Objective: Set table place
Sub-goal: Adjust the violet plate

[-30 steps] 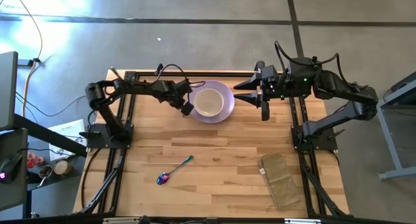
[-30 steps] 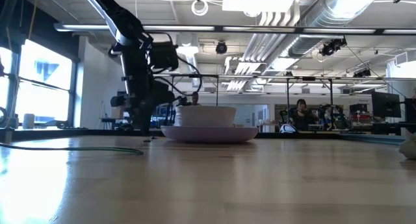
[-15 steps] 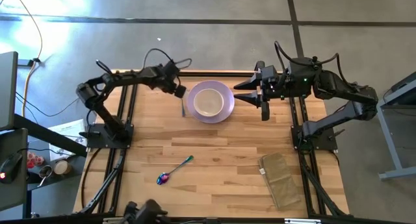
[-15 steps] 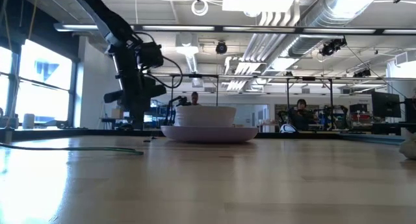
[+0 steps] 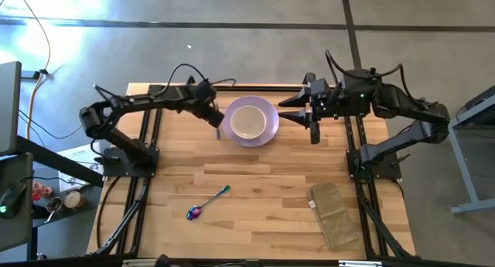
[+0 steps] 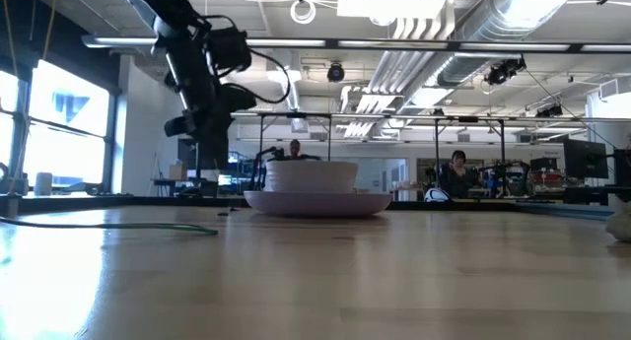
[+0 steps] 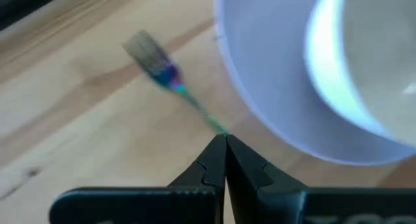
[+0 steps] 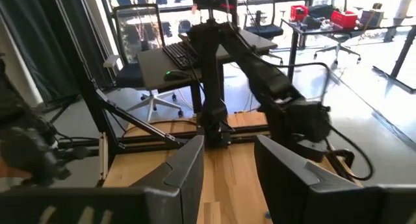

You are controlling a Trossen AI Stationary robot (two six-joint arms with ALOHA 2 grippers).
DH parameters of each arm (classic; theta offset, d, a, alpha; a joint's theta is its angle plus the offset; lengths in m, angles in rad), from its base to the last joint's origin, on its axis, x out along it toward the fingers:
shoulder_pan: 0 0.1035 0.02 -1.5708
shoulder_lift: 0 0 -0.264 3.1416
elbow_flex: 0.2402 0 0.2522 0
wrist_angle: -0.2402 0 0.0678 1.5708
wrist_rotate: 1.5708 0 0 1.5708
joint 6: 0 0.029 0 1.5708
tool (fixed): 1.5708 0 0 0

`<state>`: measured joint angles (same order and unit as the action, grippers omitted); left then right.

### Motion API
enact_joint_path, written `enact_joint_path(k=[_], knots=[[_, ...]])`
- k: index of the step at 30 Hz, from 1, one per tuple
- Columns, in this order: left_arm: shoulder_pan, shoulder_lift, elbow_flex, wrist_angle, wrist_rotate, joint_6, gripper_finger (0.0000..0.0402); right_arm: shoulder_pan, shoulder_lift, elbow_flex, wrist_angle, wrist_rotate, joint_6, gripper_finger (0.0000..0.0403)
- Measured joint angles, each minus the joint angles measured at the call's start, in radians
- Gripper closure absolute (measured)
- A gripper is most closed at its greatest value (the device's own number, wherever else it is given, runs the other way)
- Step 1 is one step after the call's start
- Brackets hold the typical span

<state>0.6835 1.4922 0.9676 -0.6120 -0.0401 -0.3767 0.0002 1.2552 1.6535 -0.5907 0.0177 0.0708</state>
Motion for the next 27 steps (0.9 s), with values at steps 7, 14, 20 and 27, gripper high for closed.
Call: enact_joint_path(k=[7,14,20,27], knots=[[-0.114,0.035,0.000,0.005,-0.021,-0.083,0.0402,0.000,0.000,0.000,-0.029,0.009,0.000,0.0274],[-0.205,0.070,0.000,0.042,0.004,-0.128,0.0402,0.000,0.000,0.000,-0.031,0.009,0.008,0.0274],[-0.289,0.085,0.000,-0.004,0.001,-0.155,0.0402,0.000,0.000,0.000,-0.030,0.009,0.008,0.0274],[-0.354,0.106,0.000,0.046,-0.058,-0.209,0.0401,0.000,0.000,0.000,-0.030,0.009,0.002,0.0274]])
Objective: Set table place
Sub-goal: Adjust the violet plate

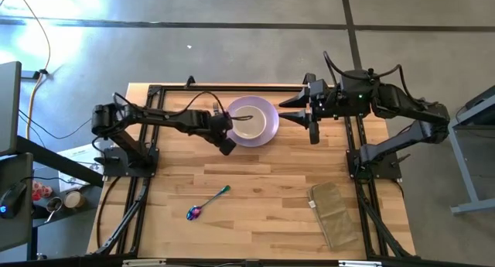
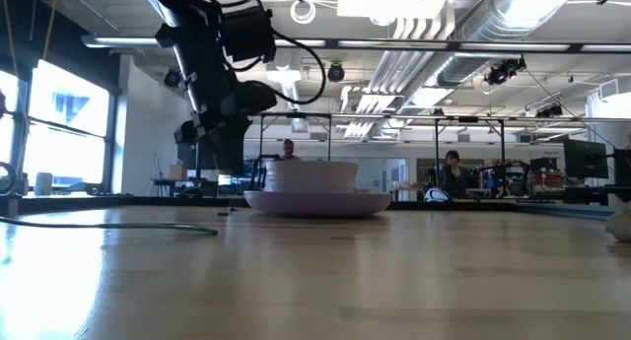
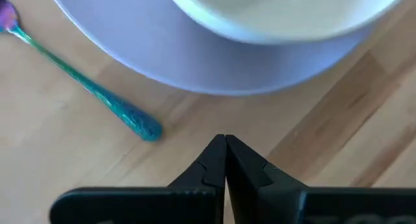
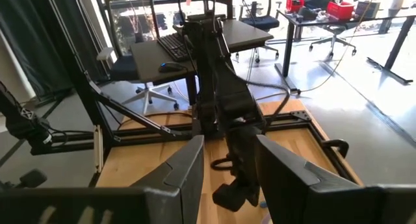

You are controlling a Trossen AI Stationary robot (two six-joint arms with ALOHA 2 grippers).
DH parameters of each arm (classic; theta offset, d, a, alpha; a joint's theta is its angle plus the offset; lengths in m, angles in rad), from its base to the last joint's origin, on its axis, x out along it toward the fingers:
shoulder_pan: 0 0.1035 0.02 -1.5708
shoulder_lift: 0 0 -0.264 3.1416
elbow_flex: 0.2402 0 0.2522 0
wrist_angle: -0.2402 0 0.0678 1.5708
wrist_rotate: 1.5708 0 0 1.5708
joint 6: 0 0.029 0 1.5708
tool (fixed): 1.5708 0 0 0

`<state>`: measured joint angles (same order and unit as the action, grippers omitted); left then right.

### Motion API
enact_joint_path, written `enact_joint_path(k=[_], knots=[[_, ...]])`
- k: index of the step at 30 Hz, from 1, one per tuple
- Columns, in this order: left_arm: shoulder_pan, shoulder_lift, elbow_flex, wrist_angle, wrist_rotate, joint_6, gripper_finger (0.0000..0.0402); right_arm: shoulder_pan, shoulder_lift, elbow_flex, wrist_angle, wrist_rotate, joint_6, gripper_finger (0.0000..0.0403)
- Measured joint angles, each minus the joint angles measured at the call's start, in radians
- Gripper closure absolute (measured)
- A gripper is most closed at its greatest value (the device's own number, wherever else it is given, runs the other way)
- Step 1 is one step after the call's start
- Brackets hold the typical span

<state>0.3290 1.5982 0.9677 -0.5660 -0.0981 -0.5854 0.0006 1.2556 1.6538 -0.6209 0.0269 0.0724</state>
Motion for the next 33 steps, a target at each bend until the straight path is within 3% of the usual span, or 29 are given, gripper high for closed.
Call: enact_joint_path(k=[12,33], knots=[[-0.002,0.104,0.000,0.074,-0.019,0.002,0.0401,0.000,0.000,0.000,-0.002,0.000,0.001,0.0274],[0.041,0.105,0.000,0.164,-0.064,0.002,0.0401,0.000,0.000,0.000,-0.003,-0.005,0.017,0.0274]])
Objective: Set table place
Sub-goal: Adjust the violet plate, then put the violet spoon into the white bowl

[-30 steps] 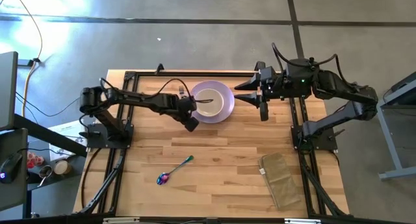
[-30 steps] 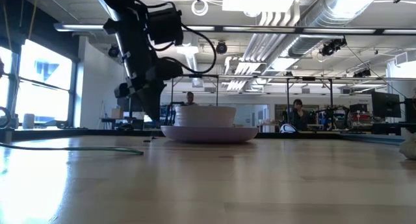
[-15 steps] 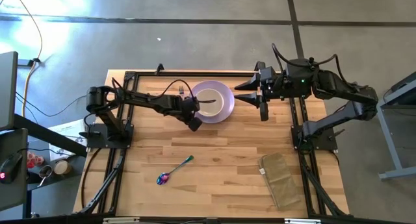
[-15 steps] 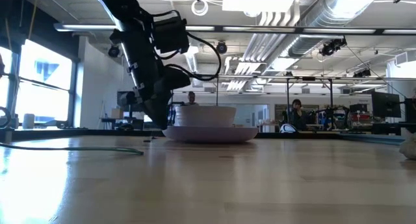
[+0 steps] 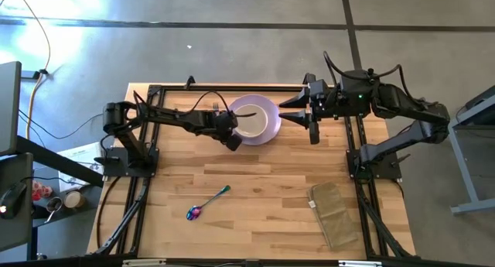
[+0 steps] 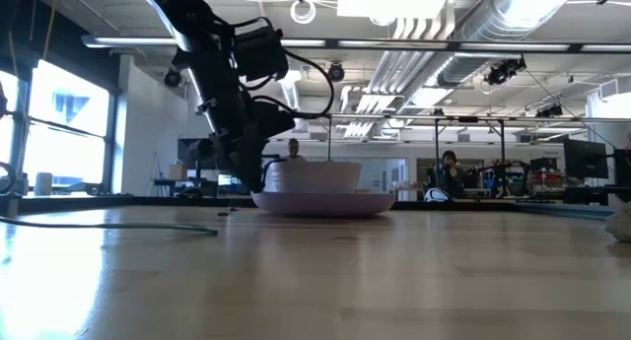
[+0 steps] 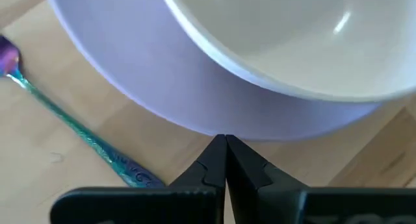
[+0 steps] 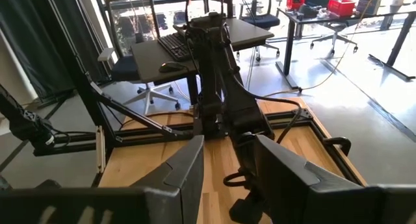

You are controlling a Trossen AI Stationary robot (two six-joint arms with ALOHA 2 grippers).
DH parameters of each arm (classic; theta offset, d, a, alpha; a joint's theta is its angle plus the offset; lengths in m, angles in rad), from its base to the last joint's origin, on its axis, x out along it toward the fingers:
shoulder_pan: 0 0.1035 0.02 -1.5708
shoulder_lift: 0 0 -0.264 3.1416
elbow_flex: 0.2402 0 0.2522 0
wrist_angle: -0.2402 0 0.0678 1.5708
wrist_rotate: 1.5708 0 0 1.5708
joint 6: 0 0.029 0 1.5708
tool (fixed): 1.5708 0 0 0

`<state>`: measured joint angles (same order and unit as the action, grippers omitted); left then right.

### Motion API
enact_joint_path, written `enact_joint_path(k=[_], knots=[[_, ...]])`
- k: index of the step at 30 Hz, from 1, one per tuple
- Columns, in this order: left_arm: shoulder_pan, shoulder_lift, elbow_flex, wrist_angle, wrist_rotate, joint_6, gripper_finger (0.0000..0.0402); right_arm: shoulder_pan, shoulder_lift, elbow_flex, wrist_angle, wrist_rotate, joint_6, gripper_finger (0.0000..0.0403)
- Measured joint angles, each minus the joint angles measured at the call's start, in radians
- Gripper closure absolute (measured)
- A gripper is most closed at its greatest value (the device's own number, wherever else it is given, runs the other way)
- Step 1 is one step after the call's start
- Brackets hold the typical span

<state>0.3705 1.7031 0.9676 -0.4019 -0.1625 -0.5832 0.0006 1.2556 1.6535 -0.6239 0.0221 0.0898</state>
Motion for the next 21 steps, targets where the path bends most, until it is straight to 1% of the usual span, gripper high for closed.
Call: enact_joint_path(k=[4,6,8,11,15,18,21], knots=[[0.011,-0.014,-0.001,-0.028,0.068,0.003,0.0402,0.000,0.000,0.000,0.000,-0.003,0.000,0.0274],[0.003,-0.050,-0.001,-0.042,0.103,-0.001,0.0401,0.000,0.000,0.000,-0.001,-0.003,0.000,0.0274],[-0.024,-0.105,0.000,-0.086,0.109,-0.026,0.0402,0.000,0.000,0.000,-0.007,-0.003,-0.003,0.0274],[-0.086,-0.194,0.000,-0.199,0.066,-0.089,0.0402,0.000,0.000,0.000,-0.028,-0.003,-0.020,0.0274],[-0.200,-0.303,0.000,-0.339,0.020,-0.215,0.0402,-0.005,0.000,0.000,-0.061,0.003,-0.044,0.0274],[-0.305,-0.350,0.000,-0.402,-0.023,-0.340,0.0402,-0.007,0.010,0.000,-0.105,0.028,-0.046,0.0274],[-0.410,-0.369,0.000,-0.456,-0.075,-0.476,0.0401,-0.007,0.042,0.000,-0.172,0.042,-0.045,0.0274]])
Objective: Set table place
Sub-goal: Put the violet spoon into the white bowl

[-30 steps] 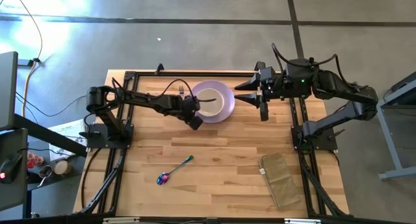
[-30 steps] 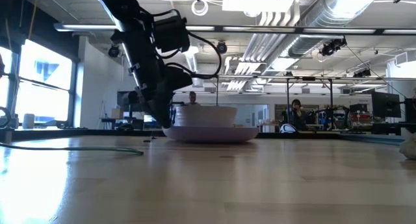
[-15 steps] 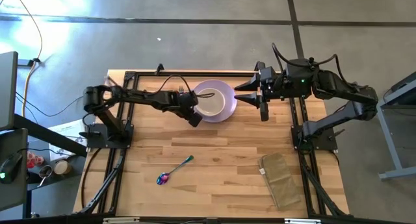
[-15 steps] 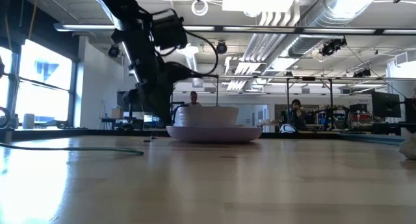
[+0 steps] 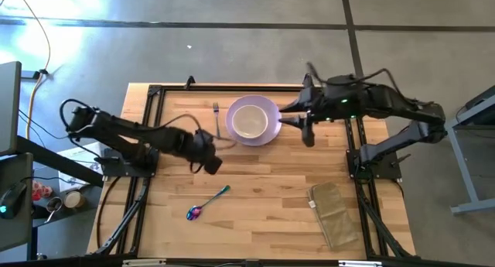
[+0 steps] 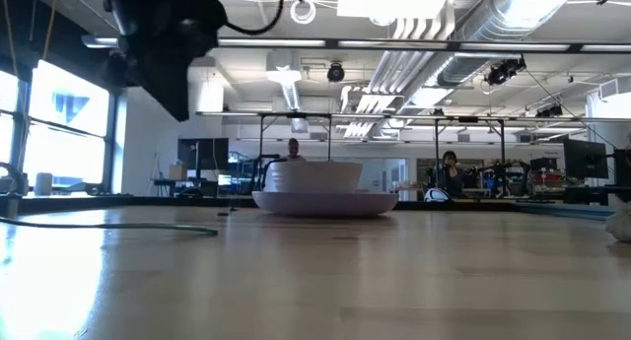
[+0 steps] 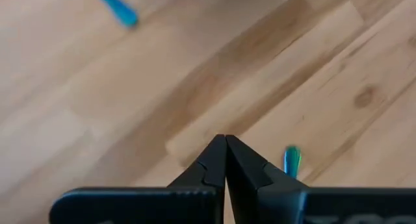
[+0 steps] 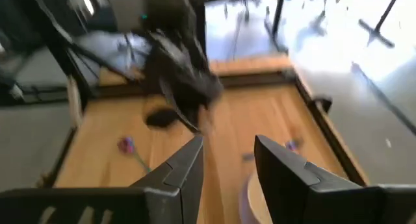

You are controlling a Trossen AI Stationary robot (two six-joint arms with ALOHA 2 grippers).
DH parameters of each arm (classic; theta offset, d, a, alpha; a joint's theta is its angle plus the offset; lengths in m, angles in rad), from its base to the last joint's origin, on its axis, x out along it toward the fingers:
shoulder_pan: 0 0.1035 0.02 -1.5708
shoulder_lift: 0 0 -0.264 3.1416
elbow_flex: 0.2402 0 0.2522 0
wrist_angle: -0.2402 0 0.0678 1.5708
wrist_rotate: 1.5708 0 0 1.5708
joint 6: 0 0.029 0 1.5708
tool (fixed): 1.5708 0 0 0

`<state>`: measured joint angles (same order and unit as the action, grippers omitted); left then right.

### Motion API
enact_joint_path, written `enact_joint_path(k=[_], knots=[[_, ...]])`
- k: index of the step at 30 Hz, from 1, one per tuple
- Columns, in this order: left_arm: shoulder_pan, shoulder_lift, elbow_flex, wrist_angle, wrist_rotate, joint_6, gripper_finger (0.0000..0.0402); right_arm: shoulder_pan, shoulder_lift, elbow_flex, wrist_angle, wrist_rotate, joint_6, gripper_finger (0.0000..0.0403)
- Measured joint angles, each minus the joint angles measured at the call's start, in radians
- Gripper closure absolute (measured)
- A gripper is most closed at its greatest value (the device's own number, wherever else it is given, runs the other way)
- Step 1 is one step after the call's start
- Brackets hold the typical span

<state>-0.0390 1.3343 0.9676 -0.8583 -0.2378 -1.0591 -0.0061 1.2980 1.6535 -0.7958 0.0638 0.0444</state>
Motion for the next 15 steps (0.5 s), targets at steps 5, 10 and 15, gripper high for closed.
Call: enact_joint_path(k=[5,10,15], knots=[[-0.143,-0.027,0.000,-0.091,-0.085,-0.259,0.0402,0.030,0.098,0.000,-0.093,-0.013,-0.013,0.0274],[-0.266,-0.063,0.000,-0.175,-0.163,-0.457,0.0401,0.061,0.197,0.000,-0.086,-0.093,-0.050,0.0274],[-0.359,-0.094,0.000,-0.227,-0.149,-0.547,0.0401,0.081,0.253,0.000,-0.092,-0.102,-0.067,0.0274]])
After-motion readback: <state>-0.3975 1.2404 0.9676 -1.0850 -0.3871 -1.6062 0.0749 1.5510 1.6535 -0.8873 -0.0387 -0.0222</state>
